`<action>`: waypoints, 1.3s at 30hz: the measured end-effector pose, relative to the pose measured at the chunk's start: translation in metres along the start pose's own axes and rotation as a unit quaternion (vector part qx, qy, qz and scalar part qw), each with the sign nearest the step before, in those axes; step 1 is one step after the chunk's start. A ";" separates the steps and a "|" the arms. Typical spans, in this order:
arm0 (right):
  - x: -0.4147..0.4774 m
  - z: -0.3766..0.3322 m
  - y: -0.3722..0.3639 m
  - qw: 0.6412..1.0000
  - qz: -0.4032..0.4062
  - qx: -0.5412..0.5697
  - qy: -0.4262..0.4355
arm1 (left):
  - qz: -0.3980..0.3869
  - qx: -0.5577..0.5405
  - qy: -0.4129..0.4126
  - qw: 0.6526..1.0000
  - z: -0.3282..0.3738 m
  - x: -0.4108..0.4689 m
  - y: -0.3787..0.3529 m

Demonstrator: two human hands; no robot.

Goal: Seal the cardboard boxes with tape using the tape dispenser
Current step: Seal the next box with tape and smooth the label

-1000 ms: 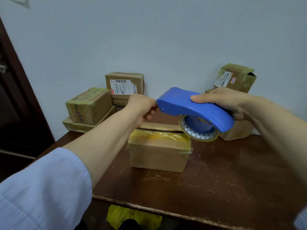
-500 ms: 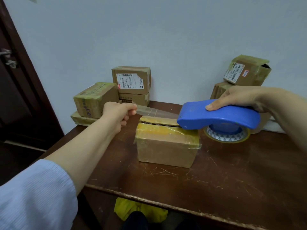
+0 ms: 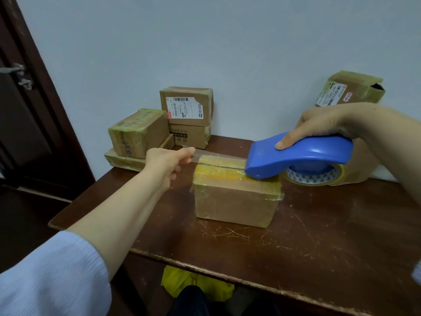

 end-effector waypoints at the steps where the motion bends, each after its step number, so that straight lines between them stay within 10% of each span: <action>1: 0.000 0.000 0.000 1.000 0.001 0.001 -0.002 | 0.001 -0.001 0.000 1.000 -0.001 0.000 0.000; 33: 0.014 -0.001 -0.010 1.000 -0.006 -0.018 0.002 | -0.038 0.163 0.156 0.973 -0.053 -0.003 -0.005; 39: 0.014 0.002 -0.012 1.000 -0.015 -0.015 0.002 | 0.024 0.240 -0.140 0.960 -0.013 -0.002 -0.010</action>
Point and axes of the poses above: each hand's wrist, its own x-axis towards the middle knuckle, its own y-axis out of the back of the hand, z = x × y, the point moved 6 cm from there along x, towards the middle knuckle, and after that the axes turned 11 degrees about -x, right-handed, at the moved point
